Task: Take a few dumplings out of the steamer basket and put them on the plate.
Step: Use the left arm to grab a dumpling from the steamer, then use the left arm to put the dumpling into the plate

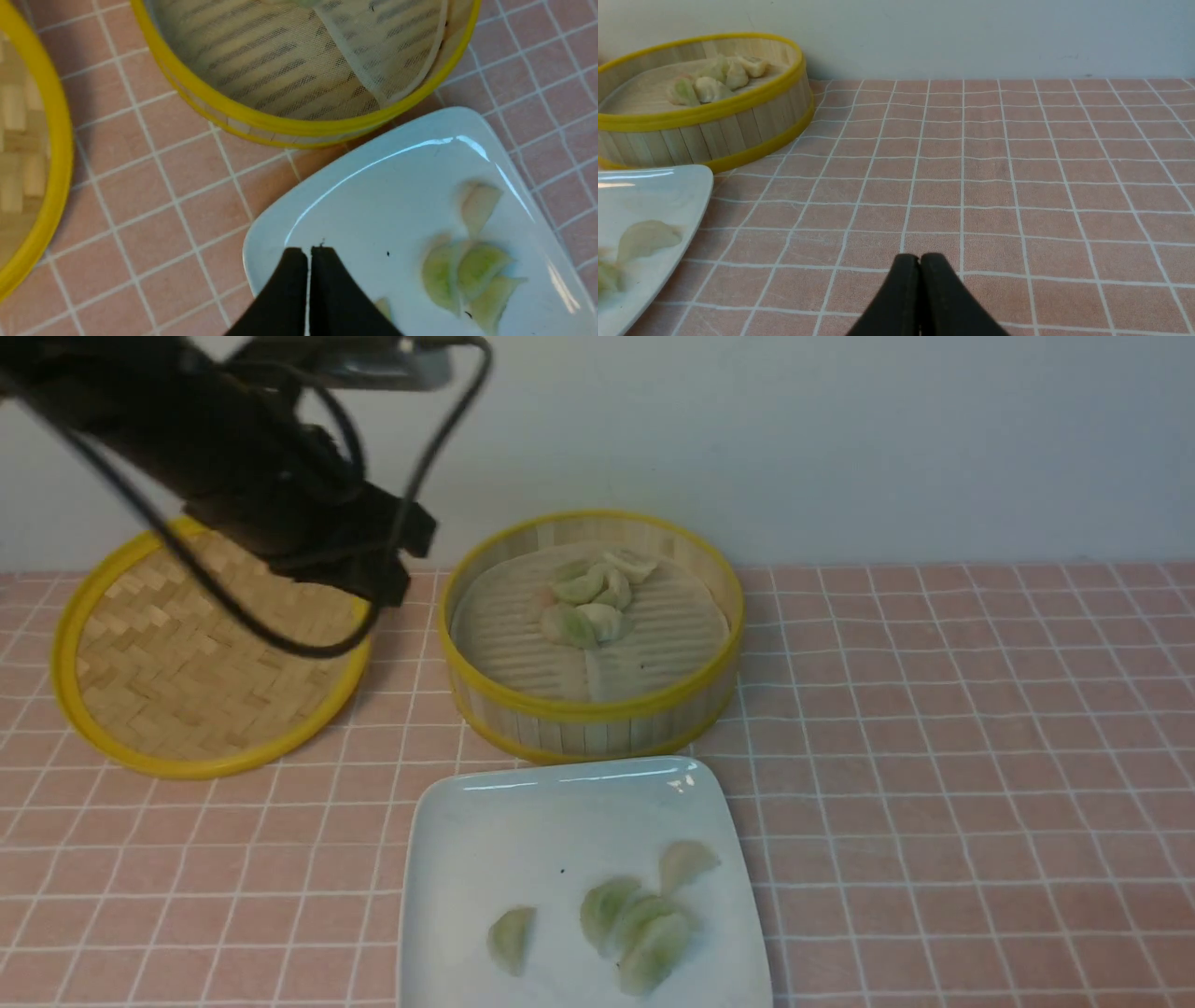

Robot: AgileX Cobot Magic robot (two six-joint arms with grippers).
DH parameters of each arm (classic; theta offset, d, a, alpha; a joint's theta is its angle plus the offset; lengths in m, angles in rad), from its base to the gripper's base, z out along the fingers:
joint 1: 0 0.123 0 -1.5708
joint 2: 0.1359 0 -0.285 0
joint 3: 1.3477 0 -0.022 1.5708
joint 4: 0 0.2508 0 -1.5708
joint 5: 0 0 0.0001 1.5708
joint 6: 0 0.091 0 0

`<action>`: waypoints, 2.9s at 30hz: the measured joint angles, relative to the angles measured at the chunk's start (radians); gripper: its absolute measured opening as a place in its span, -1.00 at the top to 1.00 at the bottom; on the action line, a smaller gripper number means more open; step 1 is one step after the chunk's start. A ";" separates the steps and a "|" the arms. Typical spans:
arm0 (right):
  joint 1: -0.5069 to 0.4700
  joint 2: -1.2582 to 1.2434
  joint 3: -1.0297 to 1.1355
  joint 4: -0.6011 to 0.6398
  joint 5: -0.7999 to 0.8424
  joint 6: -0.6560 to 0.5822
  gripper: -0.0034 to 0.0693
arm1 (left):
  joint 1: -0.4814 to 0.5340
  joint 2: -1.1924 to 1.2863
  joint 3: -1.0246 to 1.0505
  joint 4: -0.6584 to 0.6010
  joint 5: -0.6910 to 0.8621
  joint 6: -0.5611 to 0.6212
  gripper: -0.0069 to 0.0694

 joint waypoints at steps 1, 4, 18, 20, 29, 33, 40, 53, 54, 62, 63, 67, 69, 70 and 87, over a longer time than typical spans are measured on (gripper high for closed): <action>0.000 0.000 0.000 0.000 0.000 0.000 0.95 | -0.027 0.072 -0.071 0.018 0.023 0.000 0.83; 0.000 0.000 0.000 0.000 0.000 0.000 0.95 | -0.059 0.202 -0.216 0.031 0.065 -0.005 0.83; 0.000 0.000 0.000 0.000 0.000 0.000 0.95 | -0.077 0.740 -0.919 0.044 0.139 -0.011 0.83; 0.000 0.000 0.000 0.000 0.000 0.000 0.95 | -0.077 0.780 -0.974 0.044 0.139 -0.011 0.83; 0.000 0.000 0.000 0.000 0.000 0.000 0.95 | -0.079 0.840 -1.012 0.113 0.152 0.010 0.67; 0.000 0.000 0.000 0.000 0.000 0.000 0.95 | -0.079 0.872 -1.013 0.154 0.139 0.009 0.37; 0.000 0.000 0.000 0.000 0.000 0.000 0.95 | -0.079 0.924 -1.014 0.205 0.023 0.008 -0.26; 0.000 0.000 0.000 0.000 0.000 0.000 0.95 | -0.087 0.983 -1.028 0.182 -0.057 -0.038 0.10; 0.000 0.000 0.000 0.000 0.000 0.000 0.95 | -0.087 0.983 -1.029 0.186 -0.057 -0.055 0.22; 0.000 0.000 0.000 0.001 0.000 0.000 0.95 | -0.086 0.953 -1.099 0.203 0.142 -0.097 0.37; 0.000 0.000 0.000 0.001 0.000 0.000 0.95 | -0.086 0.934 -1.113 0.205 0.149 -0.097 0.37; 0.000 0.000 0.000 0.001 0.000 0.000 0.95 | -0.086 0.830 -1.134 0.204 0.156 -0.097 0.37; 0.000 0.000 0.000 0.001 0.000 0.000 0.95 | -0.086 0.758 -1.121 0.188 0.156 -0.097 0.38; 0.000 0.000 0.000 0.001 0.000 0.000 0.95 | -0.086 0.707 -1.092 0.164 0.157 -0.097 0.39; 0.000 0.000 0.000 0.001 0.000 0.000 0.95 | -0.263 0.212 0.000 0.002 0.127 -0.007 0.39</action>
